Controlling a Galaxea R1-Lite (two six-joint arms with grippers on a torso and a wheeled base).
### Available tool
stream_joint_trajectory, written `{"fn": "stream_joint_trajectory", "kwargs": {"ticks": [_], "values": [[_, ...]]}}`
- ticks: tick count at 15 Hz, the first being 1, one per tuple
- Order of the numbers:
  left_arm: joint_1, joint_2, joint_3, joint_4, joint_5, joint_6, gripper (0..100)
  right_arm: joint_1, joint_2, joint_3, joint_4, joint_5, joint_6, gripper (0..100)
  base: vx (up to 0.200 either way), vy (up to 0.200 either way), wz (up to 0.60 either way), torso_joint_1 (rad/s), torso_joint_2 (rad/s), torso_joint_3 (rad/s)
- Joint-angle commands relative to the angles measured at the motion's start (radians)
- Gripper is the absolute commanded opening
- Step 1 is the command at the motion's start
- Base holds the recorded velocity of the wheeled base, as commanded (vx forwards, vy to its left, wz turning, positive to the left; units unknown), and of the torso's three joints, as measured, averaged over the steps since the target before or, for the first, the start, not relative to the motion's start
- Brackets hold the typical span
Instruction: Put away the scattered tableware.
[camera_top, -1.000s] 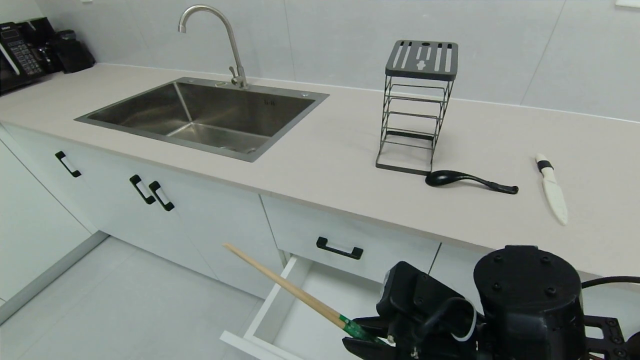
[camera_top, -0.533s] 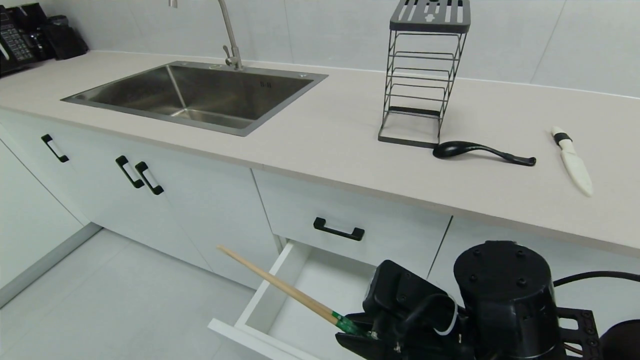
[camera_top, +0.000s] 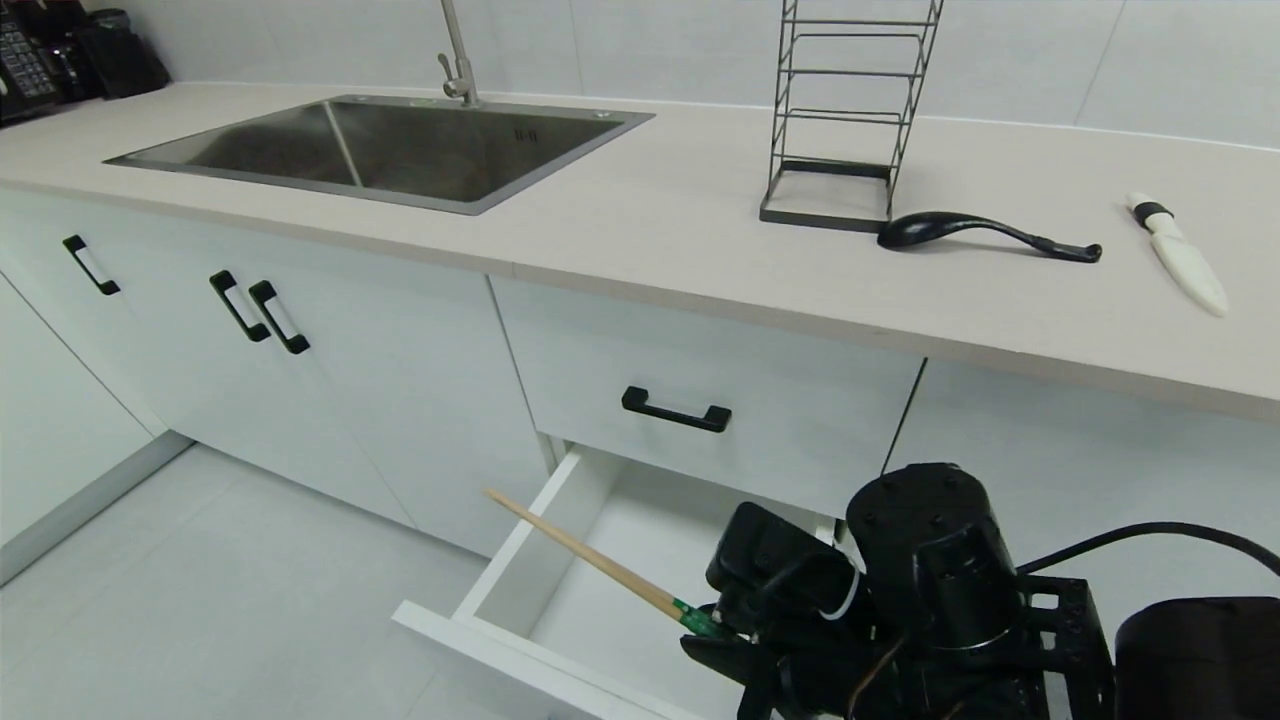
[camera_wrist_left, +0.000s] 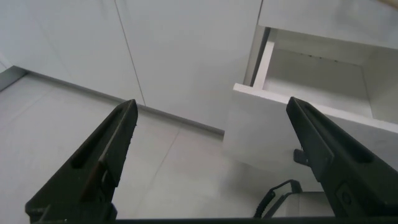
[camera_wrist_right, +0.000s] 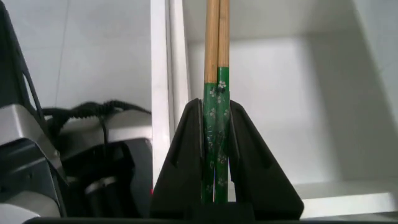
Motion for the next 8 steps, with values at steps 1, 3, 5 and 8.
{"fn": "stream_joint_trajectory", "kwargs": {"ticks": [1, 3, 5, 8], "values": [[0.000, 0.000, 0.000, -0.001, 0.000, 0.000, 100, -0.015, 0.030, -0.023, 0.029, 0.001, 0.000, 0, 0.000, 0.000, 0.00, -0.256, 0.31, 0.110], [0.000, 0.000, 0.000, -0.001, 0.000, 0.000, 100, -0.033, 0.063, -0.095, 0.147, -0.002, 0.001, 0, 0.000, 0.000, 0.00, -0.132, 0.28, 0.117], [0.000, 0.000, 0.000, -0.001, 0.000, 0.000, 100, -0.047, 0.093, -0.112, 0.147, -0.013, 0.009, 0, 0.000, 0.000, 0.00, -0.044, 0.26, 0.068], [0.000, 0.000, 0.000, -0.001, 0.000, 0.000, 100, -0.065, 0.150, -0.212, 0.147, -0.071, 0.023, 0, 0.000, 0.000, 0.00, -0.001, 0.09, 0.041]]}}
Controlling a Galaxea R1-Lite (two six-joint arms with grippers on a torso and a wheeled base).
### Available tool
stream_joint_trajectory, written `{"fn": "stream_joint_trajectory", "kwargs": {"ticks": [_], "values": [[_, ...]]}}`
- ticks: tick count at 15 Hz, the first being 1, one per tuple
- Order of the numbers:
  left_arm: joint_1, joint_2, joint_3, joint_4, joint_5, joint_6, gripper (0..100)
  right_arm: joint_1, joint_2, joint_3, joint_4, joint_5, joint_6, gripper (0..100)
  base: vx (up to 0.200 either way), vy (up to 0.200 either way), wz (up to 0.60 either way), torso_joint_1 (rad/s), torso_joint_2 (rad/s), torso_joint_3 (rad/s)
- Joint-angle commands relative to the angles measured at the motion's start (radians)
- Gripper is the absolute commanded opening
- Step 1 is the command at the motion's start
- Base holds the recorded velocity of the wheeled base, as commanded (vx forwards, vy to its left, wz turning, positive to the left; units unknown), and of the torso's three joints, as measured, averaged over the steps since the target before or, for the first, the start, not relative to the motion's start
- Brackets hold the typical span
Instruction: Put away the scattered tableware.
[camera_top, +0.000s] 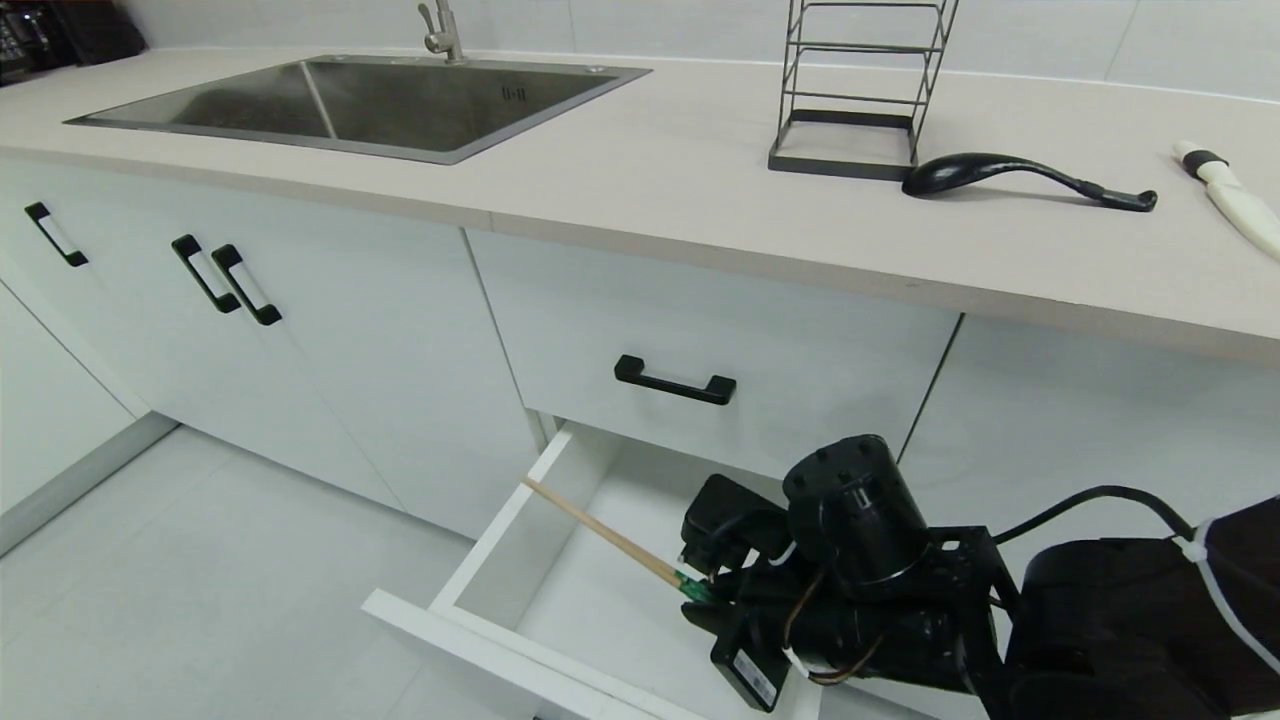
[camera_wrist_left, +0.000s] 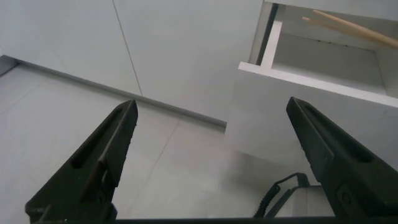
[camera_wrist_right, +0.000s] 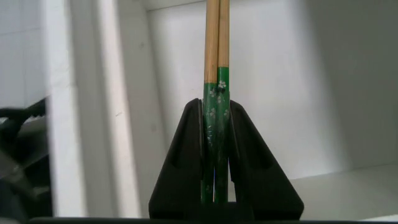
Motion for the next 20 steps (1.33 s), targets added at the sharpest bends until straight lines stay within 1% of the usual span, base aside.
{"fn": "stream_joint_trajectory", "kwargs": {"ticks": [1, 4, 7, 10, 16, 18, 20], "values": [[0.000, 0.000, 0.000, 0.000, 0.000, 0.000, 100, -0.013, 0.047, -0.061, -0.001, -0.033, 0.002, 0, 0.000, 0.000, 0.00, 0.000, 0.00, 0.000], [0.000, 0.000, 0.000, 0.000, 0.000, 0.000, 100, -0.027, 0.044, -0.047, 0.005, -0.046, 0.002, 0, 0.000, 0.000, 0.00, 0.002, 0.00, 0.020], [0.000, 0.000, 0.000, 0.000, 0.000, 0.000, 100, -0.091, 0.050, -0.035, 0.014, -0.053, -0.007, 0, 0.000, 0.000, 0.00, 0.000, 0.00, 0.000], [0.000, 0.000, 0.000, 0.000, 0.000, 0.000, 100, -0.103, 0.041, -0.032, 0.045, -0.053, -0.007, 0, 0.000, 0.000, 0.00, 0.000, 0.00, 0.000], [0.000, 0.000, 0.000, 0.000, 0.000, 0.000, 100, -0.097, 0.056, -0.035, 0.025, -0.070, -0.005, 0, 0.000, 0.000, 0.00, 0.000, 0.00, 0.000], [0.000, 0.000, 0.000, 0.000, 0.000, 0.000, 100, -0.077, 0.070, -0.026, -0.033, -0.072, -0.001, 0, 0.000, 0.000, 0.00, 0.000, 0.00, 0.000], [0.000, 0.000, 0.000, 0.000, 0.000, 0.000, 100, -0.074, 0.095, -0.037, -0.052, -0.073, -0.001, 0, 0.000, 0.000, 0.00, 0.000, 0.00, 0.000]]}}
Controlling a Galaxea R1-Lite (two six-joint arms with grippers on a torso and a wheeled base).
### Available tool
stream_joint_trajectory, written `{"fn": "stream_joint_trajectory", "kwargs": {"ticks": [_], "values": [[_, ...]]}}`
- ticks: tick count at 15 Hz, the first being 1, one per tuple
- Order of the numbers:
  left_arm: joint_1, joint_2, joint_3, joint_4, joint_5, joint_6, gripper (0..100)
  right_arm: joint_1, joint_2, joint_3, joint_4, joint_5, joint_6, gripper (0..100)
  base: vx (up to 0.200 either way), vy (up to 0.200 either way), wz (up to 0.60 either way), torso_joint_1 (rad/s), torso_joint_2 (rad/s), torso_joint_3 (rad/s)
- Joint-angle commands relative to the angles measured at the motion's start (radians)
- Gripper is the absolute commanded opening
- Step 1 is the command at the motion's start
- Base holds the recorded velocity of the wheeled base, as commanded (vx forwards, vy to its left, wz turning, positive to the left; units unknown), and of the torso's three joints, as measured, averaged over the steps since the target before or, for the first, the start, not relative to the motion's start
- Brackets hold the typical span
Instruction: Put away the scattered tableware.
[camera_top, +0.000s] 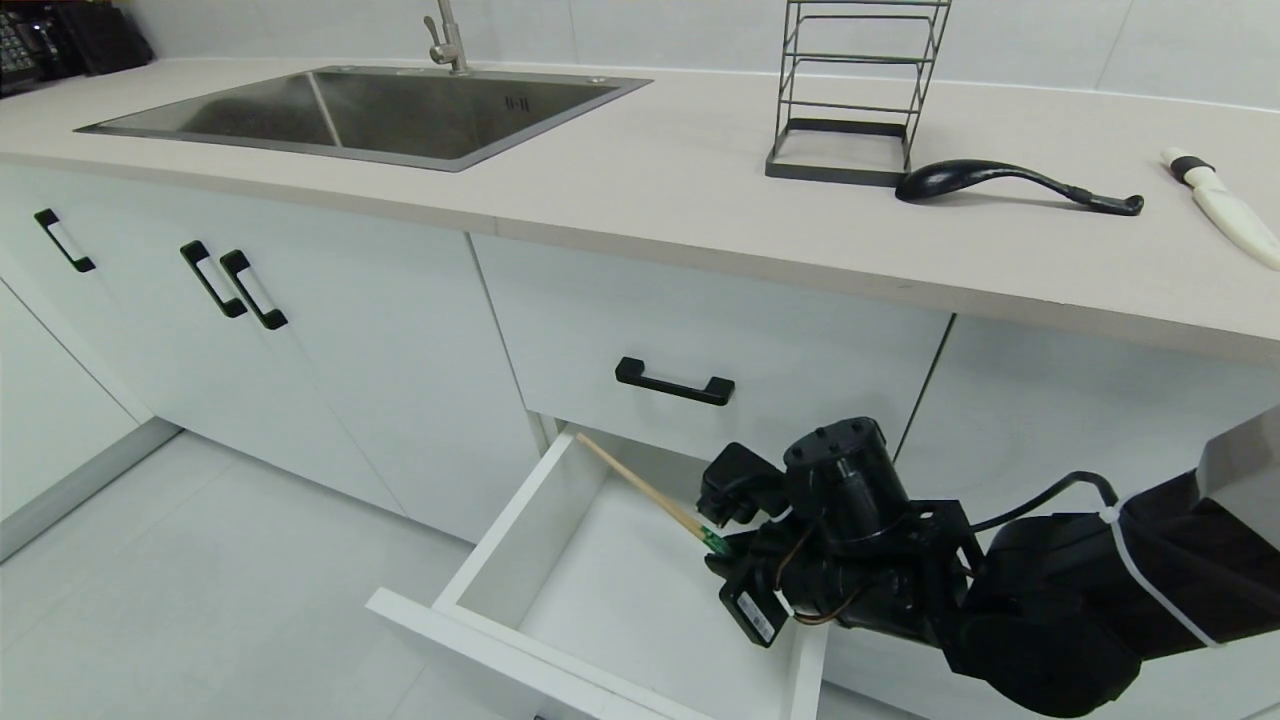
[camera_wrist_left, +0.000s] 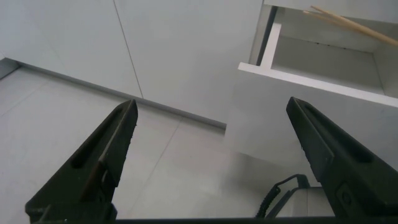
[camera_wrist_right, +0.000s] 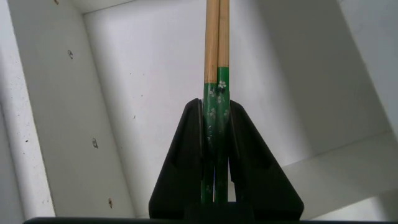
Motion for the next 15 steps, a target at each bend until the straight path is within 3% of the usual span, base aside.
{"fn": "stream_joint_trajectory", "kwargs": {"ticks": [1, 4, 15], "values": [[0.000, 0.000, 0.000, -0.002, 0.000, 0.000, 100, 0.005, 0.029, -0.002, -0.002, -0.010, 0.000, 0, 0.000, 0.000, 0.00, 0.000, 0.00, 0.000], [0.000, 0.000, 0.000, 0.000, 0.000, 0.000, 100, 0.007, 0.060, -0.003, 0.004, -0.054, -0.002, 0, 0.000, 0.000, 0.00, 0.000, 0.00, 0.000], [0.000, 0.000, 0.000, 0.000, 0.000, 0.000, 100, 0.020, 0.164, -0.105, 0.050, -0.056, -0.005, 0, 0.000, 0.000, 0.00, 0.000, 0.00, 0.000]]}}
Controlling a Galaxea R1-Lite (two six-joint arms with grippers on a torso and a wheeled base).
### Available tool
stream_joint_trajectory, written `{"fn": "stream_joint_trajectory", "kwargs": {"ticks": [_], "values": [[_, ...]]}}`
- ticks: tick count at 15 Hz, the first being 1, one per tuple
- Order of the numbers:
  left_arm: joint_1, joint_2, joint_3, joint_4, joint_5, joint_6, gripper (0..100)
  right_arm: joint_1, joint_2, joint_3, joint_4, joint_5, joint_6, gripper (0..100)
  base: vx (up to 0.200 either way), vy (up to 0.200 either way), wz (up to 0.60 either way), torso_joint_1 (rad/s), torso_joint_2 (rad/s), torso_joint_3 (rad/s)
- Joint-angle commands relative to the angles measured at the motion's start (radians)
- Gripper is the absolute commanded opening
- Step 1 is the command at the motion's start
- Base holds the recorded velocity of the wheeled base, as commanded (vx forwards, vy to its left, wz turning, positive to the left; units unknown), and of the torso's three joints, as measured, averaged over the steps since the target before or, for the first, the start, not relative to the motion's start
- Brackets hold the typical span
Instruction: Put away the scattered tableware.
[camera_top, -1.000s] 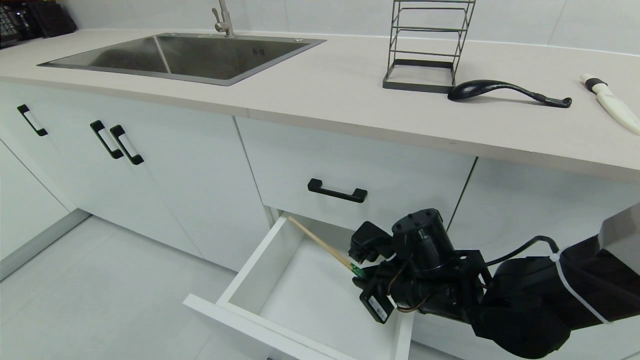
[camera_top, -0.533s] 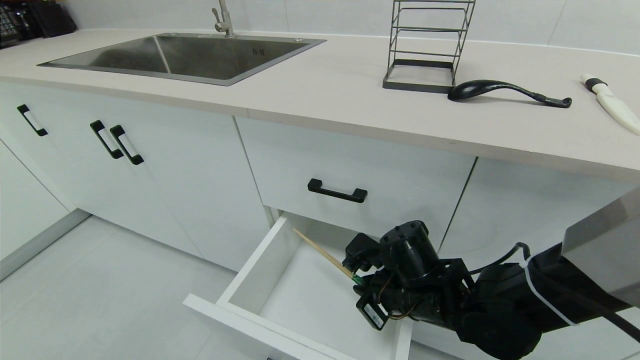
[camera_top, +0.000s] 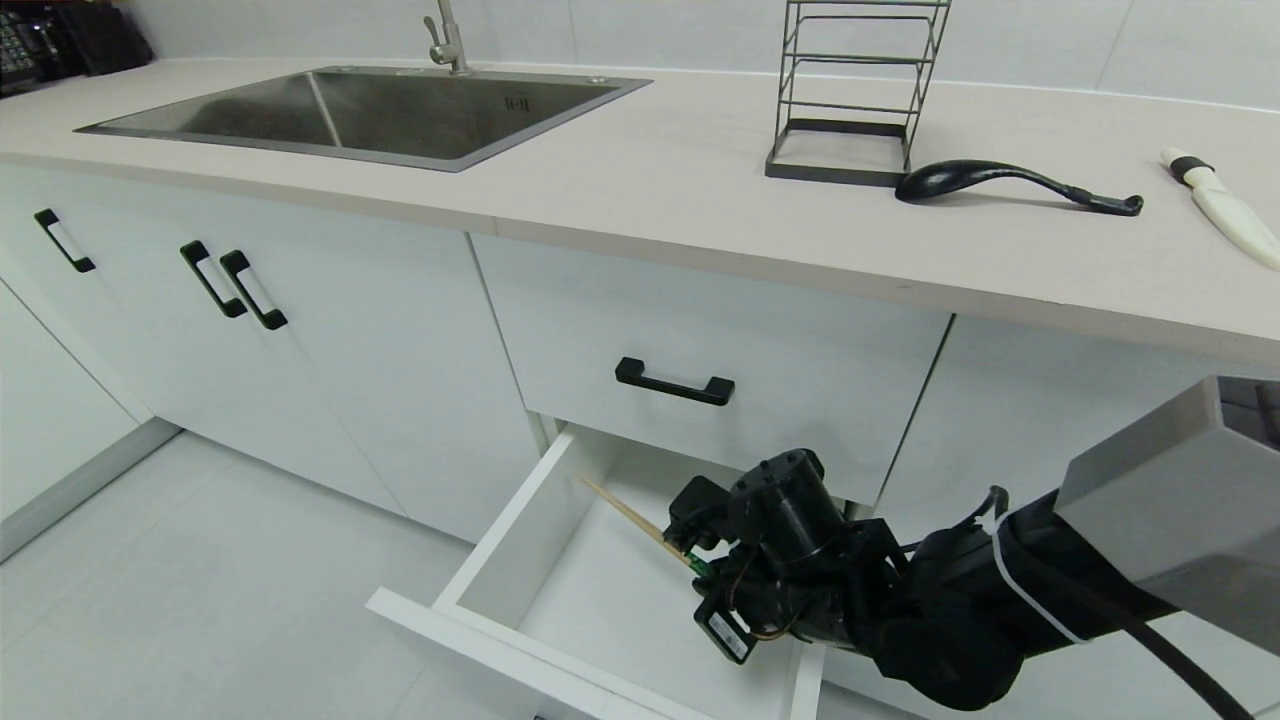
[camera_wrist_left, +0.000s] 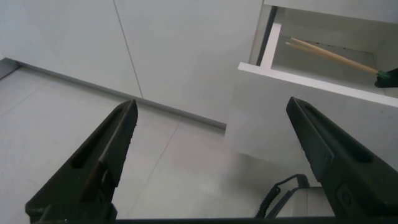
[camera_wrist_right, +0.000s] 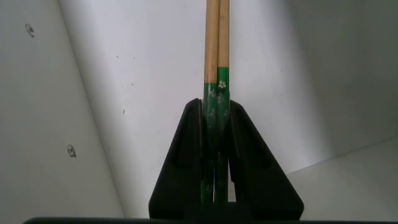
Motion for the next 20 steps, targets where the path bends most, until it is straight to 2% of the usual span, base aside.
{"fn": "stream_joint_trajectory", "kwargs": {"ticks": [1, 20], "values": [[0.000, 0.000, 0.000, 0.000, 0.000, 0.000, 100, 0.001, 0.034, -0.017, -0.001, 0.000, -0.002, 0, 0.000, 0.000, 0.00, 0.000, 0.00, 0.000], [0.000, 0.000, 0.000, 0.000, 0.000, 0.000, 100, 0.003, 0.163, -0.092, -0.001, 0.007, -0.016, 0, 0.000, 0.000, 0.00, 0.000, 0.00, 0.000]]}}
